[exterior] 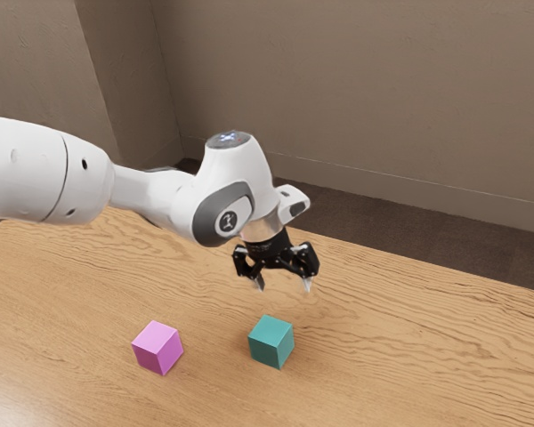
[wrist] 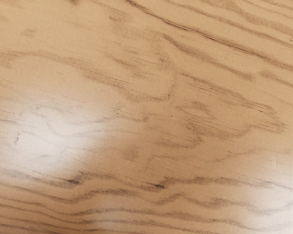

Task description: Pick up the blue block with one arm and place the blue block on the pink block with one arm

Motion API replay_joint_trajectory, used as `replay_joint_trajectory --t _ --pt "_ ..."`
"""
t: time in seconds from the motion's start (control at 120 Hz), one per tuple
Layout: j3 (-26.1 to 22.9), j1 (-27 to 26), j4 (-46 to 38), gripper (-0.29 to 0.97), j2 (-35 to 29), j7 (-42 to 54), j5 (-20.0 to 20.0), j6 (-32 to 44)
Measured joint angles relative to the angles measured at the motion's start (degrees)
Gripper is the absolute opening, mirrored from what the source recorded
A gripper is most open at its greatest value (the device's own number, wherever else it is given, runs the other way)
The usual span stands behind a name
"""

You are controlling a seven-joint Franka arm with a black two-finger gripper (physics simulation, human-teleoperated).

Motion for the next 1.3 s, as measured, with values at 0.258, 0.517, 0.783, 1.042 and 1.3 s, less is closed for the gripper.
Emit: replay_joint_trajectory --t 0.258,0.517,0.783,1.042,1.3 --pt "-0.09 -0.73 -3.48 0.68 -1.18 2.97 -1.00 1.75" --pt "-0.13 -1.18 -4.89 0.68 0.73 5.11 -1.34 -1.80" --pt "-0.08 -1.60 -4.70 0.68 2.44 8.12 -1.12 -2.39" --pt "-0.05 -1.66 -4.67 0.66 3.92 11.44 -0.96 -1.64" --pt "-0.05 -1.68 -4.75 0.55 4.28 14.53 0.56 -0.67"
